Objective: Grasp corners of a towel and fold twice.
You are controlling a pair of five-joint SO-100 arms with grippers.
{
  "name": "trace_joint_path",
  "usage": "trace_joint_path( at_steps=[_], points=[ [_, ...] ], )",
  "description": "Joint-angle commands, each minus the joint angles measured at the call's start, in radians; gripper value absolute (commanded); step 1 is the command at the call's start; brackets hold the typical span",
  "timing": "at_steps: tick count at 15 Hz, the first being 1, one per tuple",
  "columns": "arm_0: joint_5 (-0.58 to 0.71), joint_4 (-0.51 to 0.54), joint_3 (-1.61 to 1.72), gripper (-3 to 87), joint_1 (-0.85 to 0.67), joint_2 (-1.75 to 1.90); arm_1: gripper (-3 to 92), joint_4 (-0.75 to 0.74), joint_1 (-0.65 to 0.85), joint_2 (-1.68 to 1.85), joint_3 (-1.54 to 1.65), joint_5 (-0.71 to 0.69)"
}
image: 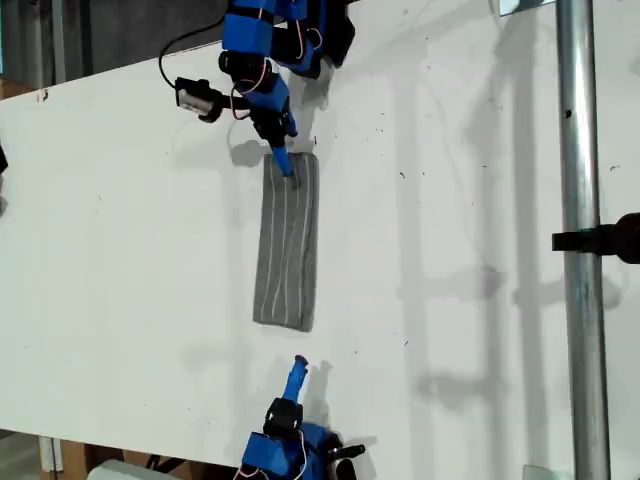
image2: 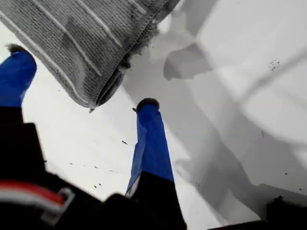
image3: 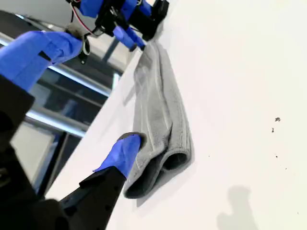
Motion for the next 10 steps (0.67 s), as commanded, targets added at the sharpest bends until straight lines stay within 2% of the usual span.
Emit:
trace_joint_path(
  at_steps=[1, 3, 6, 8, 9, 10],
  points=[
    [-0.015, -0.003, -0.008, 34.8, 0.014, 0.009, 42.3, -0.089, 0.009, -0.293, -0.146, 0.034],
    [-0.02, -0.003, -0.008, 34.6, 0.02, 0.009, 42.1, -0.201, -0.037, -0.551, -0.298, 0.038],
    [-0.023, -0.002, -0.009, 34.2, 0.025, 0.009, 36.2, -0.449, -0.098, -0.621, -0.313, 0.044],
    [-0.02, 0.0, -0.012, 34.1, 0.028, 0.009, 26.1, -0.483, -0.104, -0.624, -0.305, 0.038],
    [-0.02, 0.002, -0.012, 34.1, 0.032, 0.009, 5.2, -0.423, -0.101, -0.603, -0.308, 0.052],
    [-0.02, 0.002, -0.015, 34.0, 0.035, 0.009, -0.2, -0.345, -0.092, -0.555, -0.298, 0.06]
  ],
)
